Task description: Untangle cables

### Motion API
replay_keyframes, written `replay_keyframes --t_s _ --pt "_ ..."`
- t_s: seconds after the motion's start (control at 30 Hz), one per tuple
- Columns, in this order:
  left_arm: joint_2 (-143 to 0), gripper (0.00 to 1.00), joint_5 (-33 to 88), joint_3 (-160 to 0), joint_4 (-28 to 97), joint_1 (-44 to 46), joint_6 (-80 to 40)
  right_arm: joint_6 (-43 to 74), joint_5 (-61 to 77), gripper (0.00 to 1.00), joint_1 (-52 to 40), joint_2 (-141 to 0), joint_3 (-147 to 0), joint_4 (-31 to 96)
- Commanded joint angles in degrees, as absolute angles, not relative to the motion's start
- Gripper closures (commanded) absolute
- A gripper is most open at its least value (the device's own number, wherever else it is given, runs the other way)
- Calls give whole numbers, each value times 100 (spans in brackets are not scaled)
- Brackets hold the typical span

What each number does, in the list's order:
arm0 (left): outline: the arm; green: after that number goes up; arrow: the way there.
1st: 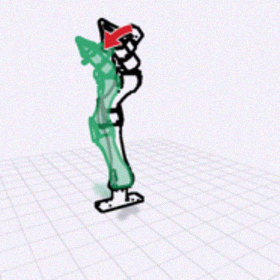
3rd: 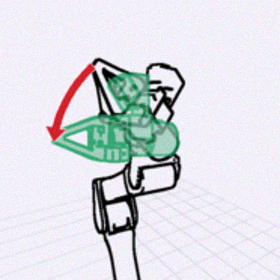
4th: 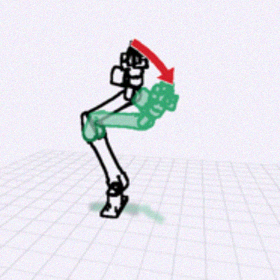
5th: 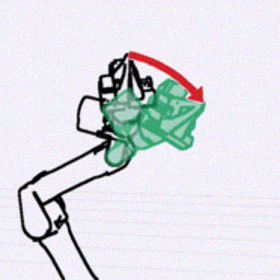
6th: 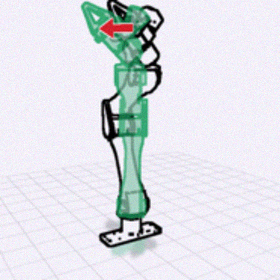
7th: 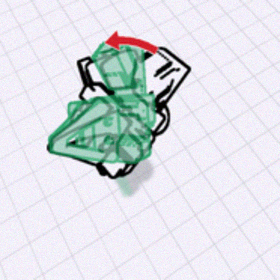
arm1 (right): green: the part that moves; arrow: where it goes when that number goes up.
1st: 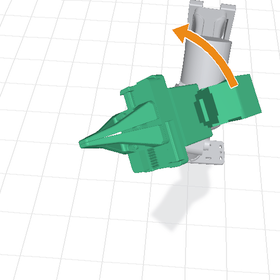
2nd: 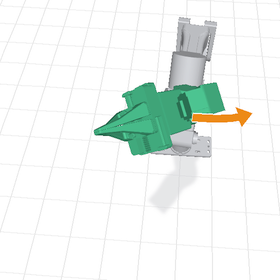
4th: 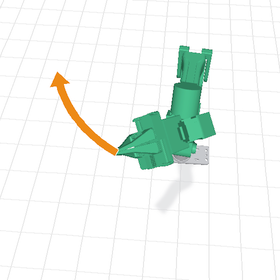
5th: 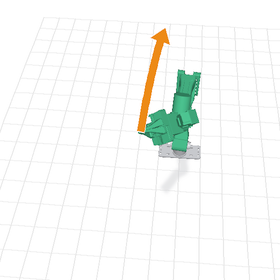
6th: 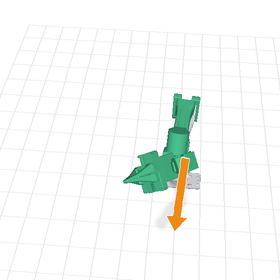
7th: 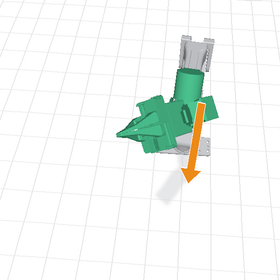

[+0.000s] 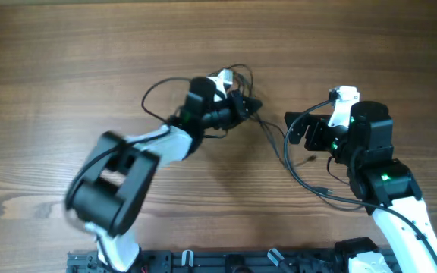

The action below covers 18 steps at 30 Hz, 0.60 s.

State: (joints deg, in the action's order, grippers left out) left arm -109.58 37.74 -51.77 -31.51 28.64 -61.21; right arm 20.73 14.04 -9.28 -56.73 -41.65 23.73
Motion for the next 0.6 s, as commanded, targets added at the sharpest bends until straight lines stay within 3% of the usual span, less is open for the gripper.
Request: replay_keyframes --t_s 0.0,0.2,0.57 --pt "-9876 96 5555 -5177 -1861 2624 -4998 2486 1505 0 -668 -5614 -4165 2377" --pt "-8215 96 5592 -5177 139 2521 -3924 2388 2202 0 -399 -5806 -4163 2309" --pt "-6779 96 5439 -5177 353 2521 -3795 423 5913 0 -521 -7275 -4163 1302"
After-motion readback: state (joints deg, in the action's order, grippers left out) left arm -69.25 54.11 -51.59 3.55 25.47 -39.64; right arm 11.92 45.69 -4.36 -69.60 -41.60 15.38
